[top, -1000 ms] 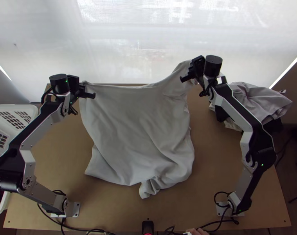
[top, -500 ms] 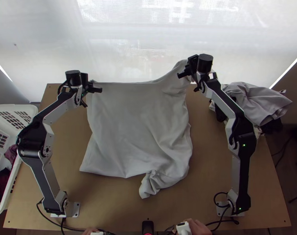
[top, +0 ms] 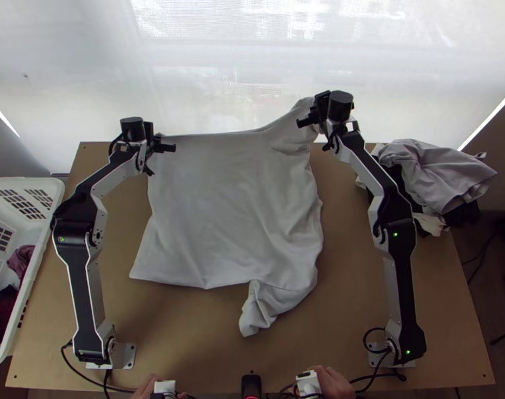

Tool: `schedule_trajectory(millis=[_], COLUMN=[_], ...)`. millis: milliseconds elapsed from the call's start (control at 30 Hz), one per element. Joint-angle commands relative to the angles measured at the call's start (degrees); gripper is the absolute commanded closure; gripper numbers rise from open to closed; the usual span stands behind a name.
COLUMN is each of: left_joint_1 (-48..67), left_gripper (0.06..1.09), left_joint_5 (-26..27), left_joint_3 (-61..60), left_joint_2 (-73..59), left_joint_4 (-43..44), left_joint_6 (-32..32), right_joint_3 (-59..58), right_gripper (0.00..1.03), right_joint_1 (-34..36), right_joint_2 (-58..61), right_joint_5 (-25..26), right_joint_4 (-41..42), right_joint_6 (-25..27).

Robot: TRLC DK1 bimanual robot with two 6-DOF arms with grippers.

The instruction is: Fold the t-shirt

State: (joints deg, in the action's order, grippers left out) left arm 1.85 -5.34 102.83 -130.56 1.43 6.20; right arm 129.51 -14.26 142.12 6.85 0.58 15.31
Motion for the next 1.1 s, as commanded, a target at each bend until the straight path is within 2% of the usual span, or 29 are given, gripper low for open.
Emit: schedule_trajectory(millis=[0, 133, 400, 567, 800, 1067], left_joint_1=[-0.35, -1.06, -1.58, -1.41, -1.32, -1.67], left_gripper=[1.05, 1.05, 1.05, 1.05, 1.05, 1.05], left_joint_5=[-0.37, 0.25, 3.76, 4.64, 5.43, 5.61], left_joint_3=[3.35, 2.91, -3.6, -10.01, -20.21, -26.45], left_joint_2=[-3.73, -3.21, 2.68, 8.31, 15.07, 20.35], left_joint_4=[0.06, -1.34, -1.78, -1.26, 2.35, 3.4], left_joint_6=[-0.75, -3.12, -7.34, -9.98, -10.5, -10.5], right_joint_3=[0.04, -5.24, -19.47, -30.55, -40.3, -48.39], right_gripper=[1.0, 1.0, 1.0, 1.0, 1.0, 1.0], right_joint_1=[-0.24, -0.68, -2.0, -2.44, -3.58, -5.95], right_joint_2=[0.7, -3.08, -12.75, -19.34, -26.72, -34.28], right_joint_5=[0.18, 0.18, 0.18, 0.18, 0.18, 0.18], right_joint_4=[-0.14, -0.23, 0.91, 7.24, 8.39, 8.39], right_joint_6=[-1.78, -3.53, -3.62, -3.53, -4.06, -4.76])
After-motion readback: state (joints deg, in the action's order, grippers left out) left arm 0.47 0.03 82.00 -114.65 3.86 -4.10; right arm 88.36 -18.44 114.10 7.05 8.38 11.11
